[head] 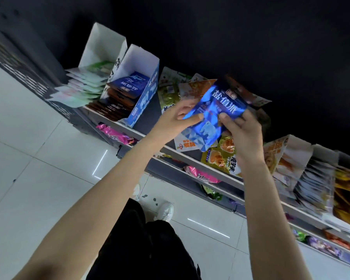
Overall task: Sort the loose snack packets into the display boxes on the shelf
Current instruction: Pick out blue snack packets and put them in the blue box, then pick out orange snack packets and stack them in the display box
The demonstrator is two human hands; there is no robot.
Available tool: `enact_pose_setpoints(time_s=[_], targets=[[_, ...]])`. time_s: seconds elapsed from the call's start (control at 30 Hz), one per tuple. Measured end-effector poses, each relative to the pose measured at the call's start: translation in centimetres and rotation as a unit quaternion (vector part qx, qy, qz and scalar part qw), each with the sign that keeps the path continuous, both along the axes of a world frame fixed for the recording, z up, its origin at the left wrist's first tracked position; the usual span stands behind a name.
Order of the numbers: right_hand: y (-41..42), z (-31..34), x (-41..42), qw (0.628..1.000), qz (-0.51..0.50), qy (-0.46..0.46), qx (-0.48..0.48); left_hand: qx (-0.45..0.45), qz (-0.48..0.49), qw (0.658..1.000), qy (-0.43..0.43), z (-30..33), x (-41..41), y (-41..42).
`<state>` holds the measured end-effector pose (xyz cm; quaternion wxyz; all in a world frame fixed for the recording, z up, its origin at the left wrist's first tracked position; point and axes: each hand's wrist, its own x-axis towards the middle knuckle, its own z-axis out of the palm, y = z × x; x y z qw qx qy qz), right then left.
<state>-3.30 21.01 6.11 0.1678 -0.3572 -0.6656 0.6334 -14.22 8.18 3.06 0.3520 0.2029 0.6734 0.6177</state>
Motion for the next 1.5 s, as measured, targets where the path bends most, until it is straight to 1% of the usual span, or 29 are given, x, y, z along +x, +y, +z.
enact_pose_setpoints(time_s=[0.07, 0.17, 0.27, 0.33, 0.37, 0.43, 0.5, 0.57, 0.6, 0.63, 0.7, 0.73, 0.8, 0.83, 0.9, 0.97, 1.03, 1.13, 1.17, 1.23, 1.27, 1.33, 1.37, 1.4, 1.43, 1.5], targets=[[-2.2, 1.1, 0.3, 0.997, 0.0, 0.032, -0.071, 0.017, 0.009, 1.0, -0.014, 1.3, 0.1, -1.9], [-4.5, 2.2, 0.0, 0.994, 0.006, 0.041, -0.101, 0.025, 0.015, 0.999, 0.017, 2.7, -0.7, -4.9], [-6.1, 2.8, -0.6, 0.997, -0.03, 0.037, -0.065, 0.023, 0.058, 0.995, 0.072, 3.5, -2.2, -8.0], [-7.2, 3.0, -1.7, 0.998, -0.027, 0.029, -0.043, 0.013, 0.092, 0.989, 0.114, 3.8, -3.4, -9.8], [-7.9, 3.1, -2.4, 0.998, -0.018, 0.026, -0.052, 0.012, 0.092, 0.988, 0.125, 4.0, -4.0, -10.5], [-9.2, 3.4, -4.2, 0.998, -0.006, 0.017, -0.064, -0.001, 0.056, 0.988, 0.141, 4.4, -5.3, -11.6], [-10.1, 4.0, -5.9, 1.0, 0.01, 0.007, -0.023, -0.035, 0.013, 0.985, 0.169, 4.6, -7.1, -12.3], [-10.6, 4.6, -7.6, 0.999, 0.016, 0.018, 0.043, -0.059, 0.014, 0.973, 0.221, 4.5, -9.2, -12.7], [-10.7, 4.8, -8.5, 0.997, 0.002, 0.025, 0.072, -0.071, 0.026, 0.96, 0.269, 4.2, -10.4, -12.9], [-10.7, 4.9, -9.5, 0.994, -0.019, 0.031, 0.098, -0.089, 0.037, 0.94, 0.327, 3.9, -11.5, -13.1], [-10.8, 4.8, -11.8, 0.989, -0.055, 0.041, 0.128, -0.161, 0.043, 0.883, 0.438, 2.6, -13.5, -13.7], [-10.9, 4.4, -13.0, 0.988, -0.066, 0.043, 0.134, -0.203, 0.029, 0.854, 0.479, 1.7, -14.2, -14.1], [-11.1, 3.1, -15.5, 0.986, -0.081, 0.03, 0.143, -0.258, -0.02, 0.807, 0.531, 0.1, -14.9, -14.7], [-11.2, 2.4, -16.6, 0.985, -0.087, 0.015, 0.149, -0.271, -0.045, 0.793, 0.543, -0.5, -15.1, -14.8], [-11.5, 0.5, -18.4, 0.978, -0.09, -0.022, 0.189, -0.281, -0.083, 0.781, 0.552, -1.3, -15.3, -15.0], [-11.8, -1.1, -19.5, 0.954, -0.07, -0.057, 0.286, -0.294, -0.109, 0.771, 0.554, -1.6, -15.8, -14.9], [-12.3, -2.2, -19.9, 0.926, -0.031, -0.063, 0.37, -0.307, -0.131, 0.759, 0.559, -1.8, -16.3, -14.8], [-13.1, -4.0, -19.7, 0.894, 0.044, -0.084, 0.437, -0.318, -0.148, 0.749, 0.563, -2.1, -16.6, -14.8], [-13.3, -4.7, -19.5, 0.876, 0.064, -0.103, 0.466, -0.319, -0.149, 0.747, 0.564, -2.3, -16.6, -14.8], [-13.4, -6.2, -19.3, 0.826, 0.094, -0.158, 0.532, -0.318, -0.147, 0.747, 0.565, -2.7, -16.7, -14.9], [-13.3, -6.7, -19.1, 0.804, 0.124, -0.196, 0.548, -0.318, -0.147, 0.746, 0.566, -2.9, -16.8, -15.0], [-13.0, -7.1, -18.4, 0.765, 0.209, -0.263, 0.55, -0.313, -0.151, 0.746, 0.568, -3.2, -16.8, -15.1], [-12.8, -7.1, -17.9, 0.759, 0.24, -0.27, 0.541, -0.308, -0.152, 0.747, 0.569, -3.1, -16.8, -15.2], [-12.7, -6.9, -17.3, 0.774, 0.25, -0.25, 0.526, -0.301, -0.149, 0.75, 0.57, -3.0, -16.7, -15.1], [-12.8, -6.6, -16.4, 0.805, 0.235, -0.207, 0.503, -0.29, -0.138, 0.755, 0.572, -2.7, -16.5, -15.1], [-12.5, -6.2, -13.8, 0.872, 0.151, -0.125, 0.449, -0.239, -0.088, 0.773, 0.581, -1.8, -15.8, -15.0]])
